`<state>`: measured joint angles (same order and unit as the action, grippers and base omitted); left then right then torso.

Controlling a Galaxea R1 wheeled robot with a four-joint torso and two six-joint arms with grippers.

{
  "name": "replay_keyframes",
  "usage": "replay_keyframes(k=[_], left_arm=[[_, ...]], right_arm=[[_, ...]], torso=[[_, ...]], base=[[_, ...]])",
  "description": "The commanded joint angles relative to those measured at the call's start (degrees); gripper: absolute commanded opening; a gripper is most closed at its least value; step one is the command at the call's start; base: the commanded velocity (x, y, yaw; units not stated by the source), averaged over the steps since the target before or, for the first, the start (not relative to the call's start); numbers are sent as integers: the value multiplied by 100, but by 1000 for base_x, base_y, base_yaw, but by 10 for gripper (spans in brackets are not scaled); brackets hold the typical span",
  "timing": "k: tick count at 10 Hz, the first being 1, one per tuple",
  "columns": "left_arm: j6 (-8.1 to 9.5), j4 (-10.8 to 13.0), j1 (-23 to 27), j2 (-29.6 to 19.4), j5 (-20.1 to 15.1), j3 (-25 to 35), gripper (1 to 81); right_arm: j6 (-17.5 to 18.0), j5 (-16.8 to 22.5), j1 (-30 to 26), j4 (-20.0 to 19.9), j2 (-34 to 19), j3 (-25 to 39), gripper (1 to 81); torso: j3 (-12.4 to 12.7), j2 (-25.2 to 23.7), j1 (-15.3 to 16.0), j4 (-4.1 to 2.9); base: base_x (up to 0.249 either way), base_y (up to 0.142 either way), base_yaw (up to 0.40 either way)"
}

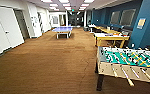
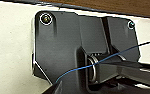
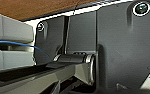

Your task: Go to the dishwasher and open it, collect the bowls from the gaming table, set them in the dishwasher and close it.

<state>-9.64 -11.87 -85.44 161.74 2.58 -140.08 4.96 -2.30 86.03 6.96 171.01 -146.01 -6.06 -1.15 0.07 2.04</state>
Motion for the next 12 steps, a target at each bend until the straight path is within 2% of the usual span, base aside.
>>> replay_keyframes(k=[1, 12], left_arm=[[-29, -52, 216, -80, -355, 25, 811], [-29, -52, 208, -63, -364, 16, 811]], right_arm=[[-13, 301, -222, 69, -12, 47, 811], [-13, 301, -204, 69, 23, 12, 811]], torso=[[0, 0, 0, 0], [0, 2, 2, 0]], base=[[144, 0, 0], [123, 0, 0]])
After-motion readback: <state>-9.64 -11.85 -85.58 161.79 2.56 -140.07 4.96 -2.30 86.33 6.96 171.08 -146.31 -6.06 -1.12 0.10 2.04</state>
